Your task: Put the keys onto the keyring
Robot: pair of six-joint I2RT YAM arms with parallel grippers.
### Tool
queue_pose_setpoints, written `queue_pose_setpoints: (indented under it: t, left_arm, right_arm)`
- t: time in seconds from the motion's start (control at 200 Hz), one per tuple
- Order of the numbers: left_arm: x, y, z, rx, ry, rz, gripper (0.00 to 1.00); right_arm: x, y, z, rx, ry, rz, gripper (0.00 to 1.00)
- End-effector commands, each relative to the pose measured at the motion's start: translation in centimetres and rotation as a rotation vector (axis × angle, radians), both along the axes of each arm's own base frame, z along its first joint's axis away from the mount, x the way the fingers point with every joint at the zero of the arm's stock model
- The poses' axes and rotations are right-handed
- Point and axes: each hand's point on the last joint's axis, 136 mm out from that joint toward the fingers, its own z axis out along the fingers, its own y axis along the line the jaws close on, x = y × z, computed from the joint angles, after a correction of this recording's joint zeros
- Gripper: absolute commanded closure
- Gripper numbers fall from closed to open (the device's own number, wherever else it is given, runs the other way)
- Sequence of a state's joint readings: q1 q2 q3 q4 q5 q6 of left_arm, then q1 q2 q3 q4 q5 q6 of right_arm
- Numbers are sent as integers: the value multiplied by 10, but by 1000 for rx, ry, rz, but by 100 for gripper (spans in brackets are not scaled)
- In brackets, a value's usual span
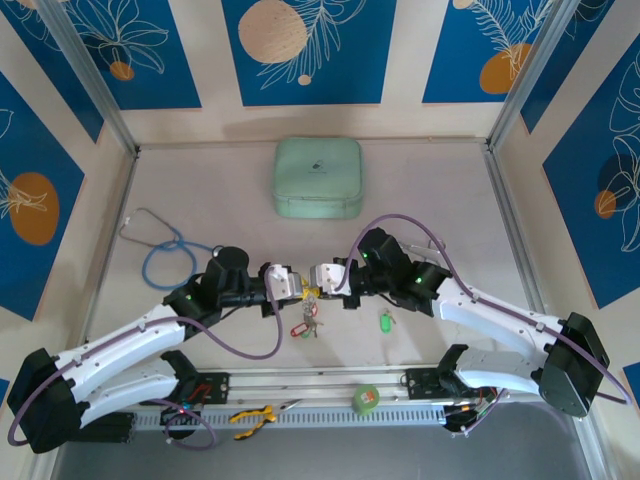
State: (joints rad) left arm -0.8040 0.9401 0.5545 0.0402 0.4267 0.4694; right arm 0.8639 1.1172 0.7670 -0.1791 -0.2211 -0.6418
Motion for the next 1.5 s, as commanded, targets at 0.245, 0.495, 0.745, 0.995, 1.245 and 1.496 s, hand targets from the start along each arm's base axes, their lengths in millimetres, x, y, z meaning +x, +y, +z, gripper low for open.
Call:
queue_pose_setpoints:
  t: [0.245,0.495,0.745,0.995,1.245,1.496]
  left_arm:
    - [-1,-2,11,-40,-54,-9,100]
    - [5,4,10,-38,-121,27,100]
    - [9,3,7,-33,-113,48,100]
    - [14,5,14,-70,-95,96,100]
    - [18,9,19,-74,-59,143,100]
    - [18,10,17,-68,-72,148,100]
  right_arm:
    - [-2,5,19,84,16,-3,82]
    - [39,-51,36,274,169,-419,50]
    - [70,-121,-13,264,610,-1152,56]
    - [38,-179,-63,85,911,-1613,60]
    - [8,-189,-98,-176,1033,-1726,54]
    - [13,-180,-113,-228,1053,-1813,56]
